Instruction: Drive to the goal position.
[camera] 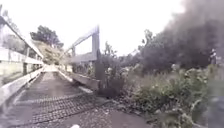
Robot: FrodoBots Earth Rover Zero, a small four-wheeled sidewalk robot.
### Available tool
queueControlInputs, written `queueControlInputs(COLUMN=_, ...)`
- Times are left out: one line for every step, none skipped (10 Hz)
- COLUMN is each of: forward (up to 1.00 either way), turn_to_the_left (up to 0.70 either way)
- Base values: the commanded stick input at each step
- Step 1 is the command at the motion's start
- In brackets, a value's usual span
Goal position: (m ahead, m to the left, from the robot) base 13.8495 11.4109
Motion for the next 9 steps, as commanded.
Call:
queueControlInputs(forward=0.00, turn_to_the_left=0.70)
queueControlInputs(forward=0.00, turn_to_the_left=0.70)
queueControlInputs(forward=0.00, turn_to_the_left=0.70)
queueControlInputs(forward=0.00, turn_to_the_left=0.70)
queueControlInputs(forward=0.00, turn_to_the_left=0.70)
queueControlInputs(forward=0.00, turn_to_the_left=0.70)
queueControlInputs(forward=0.00, turn_to_the_left=0.70)
queueControlInputs(forward=0.00, turn_to_the_left=0.70)
queueControlInputs(forward=0.00, turn_to_the_left=0.70)
